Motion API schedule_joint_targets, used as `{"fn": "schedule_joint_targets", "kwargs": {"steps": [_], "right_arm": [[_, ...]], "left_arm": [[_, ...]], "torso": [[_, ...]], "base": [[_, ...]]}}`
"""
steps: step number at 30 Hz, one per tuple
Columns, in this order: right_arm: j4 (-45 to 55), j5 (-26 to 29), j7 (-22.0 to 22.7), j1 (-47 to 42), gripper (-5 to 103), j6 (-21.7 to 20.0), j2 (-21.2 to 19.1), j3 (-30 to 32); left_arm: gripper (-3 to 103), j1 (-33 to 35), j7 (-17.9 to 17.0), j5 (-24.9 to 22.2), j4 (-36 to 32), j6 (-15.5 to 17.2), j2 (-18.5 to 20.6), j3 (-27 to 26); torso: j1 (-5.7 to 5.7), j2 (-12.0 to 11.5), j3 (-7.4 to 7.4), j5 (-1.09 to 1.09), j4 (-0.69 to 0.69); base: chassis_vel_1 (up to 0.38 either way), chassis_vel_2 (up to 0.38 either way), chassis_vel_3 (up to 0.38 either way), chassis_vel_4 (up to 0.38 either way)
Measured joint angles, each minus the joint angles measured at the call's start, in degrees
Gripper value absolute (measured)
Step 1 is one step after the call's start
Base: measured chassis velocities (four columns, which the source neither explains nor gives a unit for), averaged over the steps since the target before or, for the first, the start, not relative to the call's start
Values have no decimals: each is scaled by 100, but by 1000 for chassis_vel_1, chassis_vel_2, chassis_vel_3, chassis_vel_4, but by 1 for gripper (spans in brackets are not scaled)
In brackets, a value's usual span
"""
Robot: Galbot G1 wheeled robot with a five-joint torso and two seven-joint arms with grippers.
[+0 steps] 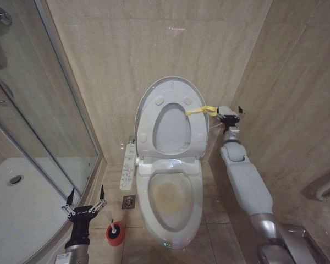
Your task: Open the toilet lid, clean the toilet bowl with a toilet brush, close the toilet lid, and flush.
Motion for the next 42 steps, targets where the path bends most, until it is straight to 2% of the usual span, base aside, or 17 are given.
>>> {"fn": "schedule_joint_targets", "kwargs": {"steps": [9, 18, 23, 29, 42], "right_arm": [[112, 72, 117, 87, 100, -101, 142, -377], [976, 241, 213, -710, 100, -194, -267, -750], [1326, 373, 242, -1011, 100, -239, -451, -746], [2207, 617, 289, -1892, 100, -314, -684, -626], [3061, 620, 381, -3225, 100, -319, -651, -176]], "left_arm": [[100, 0, 0, 0, 0, 0, 0, 0], [100, 0, 0, 0, 0, 0, 0, 0], [100, 0, 0, 0, 0, 0, 0, 0], [100, 1, 0, 0, 0, 0, 0, 0], [100, 0, 0, 0, 0, 0, 0, 0]], "torso": [[-1, 1, 0, -1, -1], [-1, 1, 0, 1, -3], [-1, 1, -1, -1, 0], [-1, 1, -1, 1, 0], [-2, 1, -1, 0, -1]], "base": [[0, 0, 0, 0], [0, 0, 0, 0], [0, 0, 0, 0], [0, 0, 0, 0], [0, 0, 0, 0]]}}
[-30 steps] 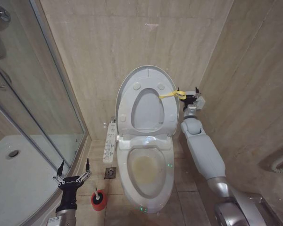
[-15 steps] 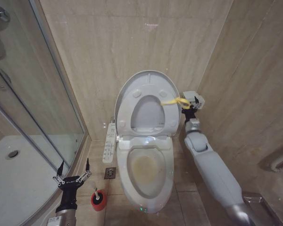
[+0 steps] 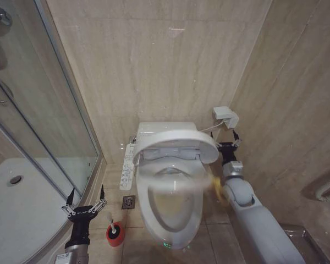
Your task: Open the toilet lid, clean the toilet bowl with a toilet brush, close the toilet lid, and flush.
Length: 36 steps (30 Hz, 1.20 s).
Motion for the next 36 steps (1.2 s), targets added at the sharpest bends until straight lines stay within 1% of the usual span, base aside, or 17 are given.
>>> {"fn": "schedule_joint_targets", "kwargs": {"steps": [5, 8, 9, 13, 15, 18, 20, 24, 29, 33, 36], "right_arm": [[158, -95, -36, -404, 100, 17, 158, 207], [265, -154, -127, -798, 100, 126, 289, 429], [265, -154, -127, -798, 100, 126, 289, 429], [441, -140, -215, -1157, 100, 171, 410, 597], [605, -123, -303, -1392, 100, 172, 518, 677], [784, -105, -391, -1642, 100, 168, 595, 732], [991, -110, -475, -1927, 100, 170, 660, 775], [1271, -161, -538, -2260, 100, 198, 794, 802], [1313, -224, -532, -2343, 100, 247, 876, 813], [1230, -207, -528, -2156, 100, 318, 885, 828], [1230, -158, -526, -2065, 100, 288, 863, 826]], "left_arm": [[100, 0, 0, 0, 0, 0, 0, 0], [100, 0, 0, 0, 0, 0, 0, 0], [100, 0, 0, 0, 0, 0, 0, 0], [100, 0, 0, 0, 0, 0, 0, 0], [100, 0, 0, 0, 0, 0, 0, 0], [100, 0, 0, 0, 0, 0, 0, 0], [100, 0, -1, 0, 0, 0, 0, 0], [100, 0, 0, 0, 0, 0, 0, 0], [100, 0, 0, 0, 0, 0, 0, 0], [100, 0, 0, 0, 0, 0, 0, 0], [100, 0, 0, 0, 0, 0, 0, 0]], "torso": [[0, 0, 0, 0, 0], [0, 0, 0, 0, 1], [0, 0, 0, 0, 1], [0, 0, 0, 0, -1], [0, 0, 0, 0, 2], [0, 0, 0, 0, 1], [0, 0, 0, -1, -4], [0, 0, 0, -1, -3], [0, 0, 0, -1, -2], [1, -1, 1, 0, 1], [1, -1, 1, 0, 1]], "base": [[0, 0, 0, 0], [0, 0, 0, 0], [0, 0, 0, 0], [0, 0, 0, 0], [0, 0, 0, 0], [0, 0, 0, 0], [0, 0, 0, 0], [0, 0, 0, 0], [0, 0, 0, 0], [0, 0, 0, 0], [0, 0, 0, 0]]}}
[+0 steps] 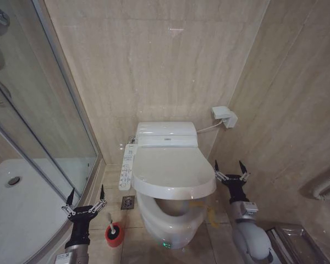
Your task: Open the toilet lid, clean the toilet bowl with a toilet brush, close the toilet lid, and flush.
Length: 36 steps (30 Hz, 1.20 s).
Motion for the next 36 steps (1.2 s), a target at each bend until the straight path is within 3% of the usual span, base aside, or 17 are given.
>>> {"fn": "schedule_joint_targets", "kwargs": {"steps": [9, 17, 36], "right_arm": [[242, 209, -108, -71, 100, -110, -5, 16], [293, 257, -211, -45, 100, -188, -16, 31], [317, 319, -225, -32, 100, -226, -35, 45]], "left_arm": [[100, 0, 0, 0, 0, 0, 0, 0], [100, 0, 0, 0, 0, 0, 0, 0], [100, 0, 0, 0, 0, 0, 0, 0]], "torso": [[0, 0, 0, 0, -2], [0, 0, 0, 0, 5], [0, 0, 0, 1, -1]], "base": [[0, 0, 0, 0], [0, 0, 0, 0], [0, 0, 0, 0]]}}
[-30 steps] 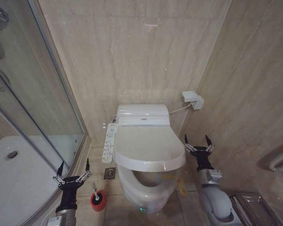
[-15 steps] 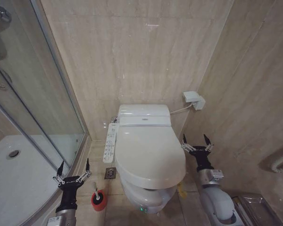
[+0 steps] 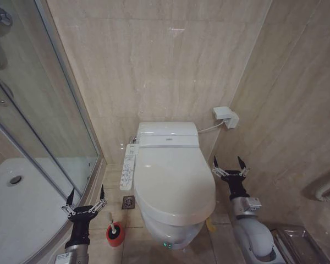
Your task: Open the toilet lid, clean the toilet bowl with a toilet brush, close the toilet lid, and flush.
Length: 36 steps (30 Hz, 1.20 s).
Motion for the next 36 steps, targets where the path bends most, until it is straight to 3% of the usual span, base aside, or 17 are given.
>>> {"fn": "schedule_joint_targets", "kwargs": {"steps": [36], "right_arm": [[-8, 3, 12, 1, 100, 2, 0, 3]], "left_arm": [[100, -18, 0, -3, 0, 23, 0, 8]], "torso": [[0, 0, 0, 0, 0]], "base": [[0, 0, 0, 0]]}}
